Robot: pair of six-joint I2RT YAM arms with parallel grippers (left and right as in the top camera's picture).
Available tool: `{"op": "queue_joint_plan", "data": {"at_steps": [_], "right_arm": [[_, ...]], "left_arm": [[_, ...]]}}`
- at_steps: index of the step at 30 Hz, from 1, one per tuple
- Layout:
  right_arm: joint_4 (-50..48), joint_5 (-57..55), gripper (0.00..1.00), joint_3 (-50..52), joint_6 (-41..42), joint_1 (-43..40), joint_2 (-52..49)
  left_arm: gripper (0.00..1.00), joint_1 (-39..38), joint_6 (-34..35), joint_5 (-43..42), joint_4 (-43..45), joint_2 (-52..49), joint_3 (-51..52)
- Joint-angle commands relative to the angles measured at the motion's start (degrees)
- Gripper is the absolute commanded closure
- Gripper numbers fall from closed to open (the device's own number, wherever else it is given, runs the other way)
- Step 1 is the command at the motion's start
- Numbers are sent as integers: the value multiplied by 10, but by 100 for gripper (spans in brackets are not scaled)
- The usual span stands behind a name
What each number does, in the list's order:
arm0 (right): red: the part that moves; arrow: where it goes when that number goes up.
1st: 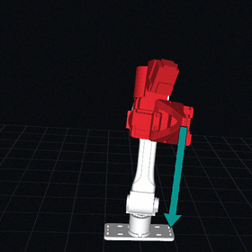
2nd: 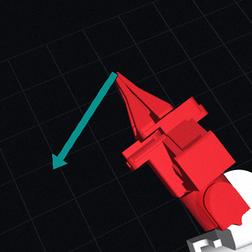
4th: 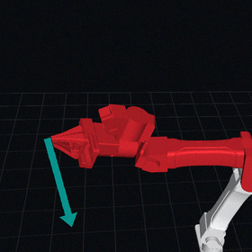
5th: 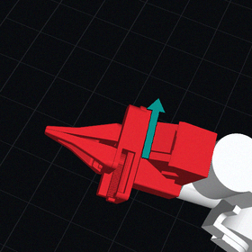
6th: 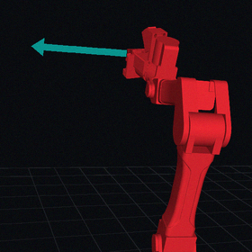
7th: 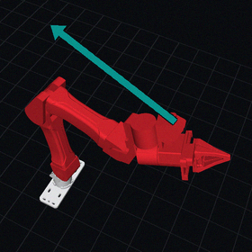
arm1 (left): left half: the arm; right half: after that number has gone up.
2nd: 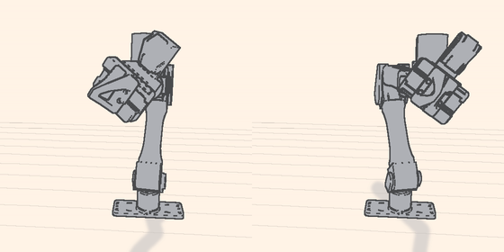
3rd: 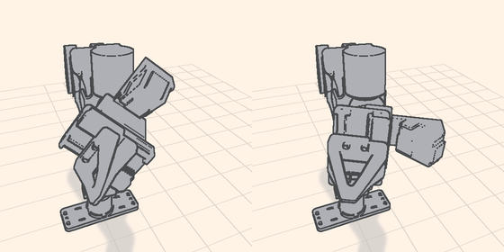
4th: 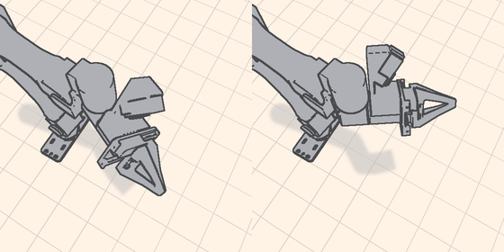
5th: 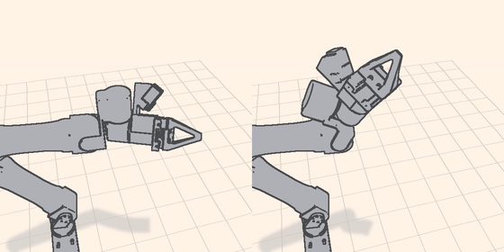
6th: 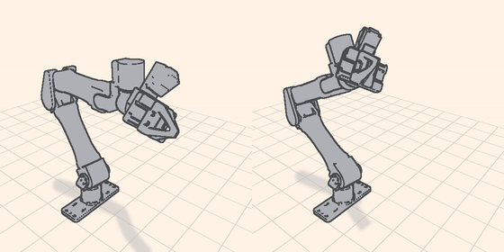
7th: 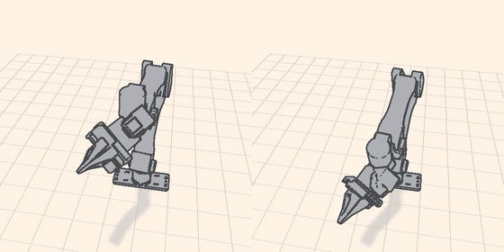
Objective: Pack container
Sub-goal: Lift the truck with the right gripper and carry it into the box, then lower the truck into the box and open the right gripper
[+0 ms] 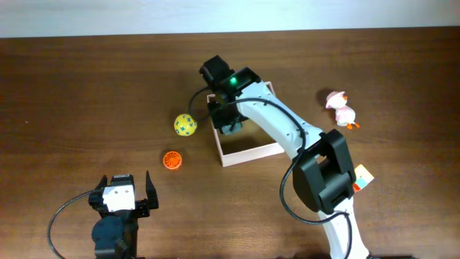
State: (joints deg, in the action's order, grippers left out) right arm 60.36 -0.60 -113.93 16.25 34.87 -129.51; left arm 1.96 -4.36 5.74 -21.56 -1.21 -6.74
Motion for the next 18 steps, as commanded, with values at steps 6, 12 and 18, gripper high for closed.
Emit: {"op": "queue_joint_plan", "data": {"at_steps": [6,12,18], "right_arm": [[-13,-2,42,3,-10,3,-3],[-13,-4,18,3,-15,3,-3],[-8,-33,16,2,-26,0,-3]], "left_arm": [[1,2,-9,-9,1,6,2],[1,2,-9,-9,1,6,2],[1,2,-9,-9,1,6,2]]}}
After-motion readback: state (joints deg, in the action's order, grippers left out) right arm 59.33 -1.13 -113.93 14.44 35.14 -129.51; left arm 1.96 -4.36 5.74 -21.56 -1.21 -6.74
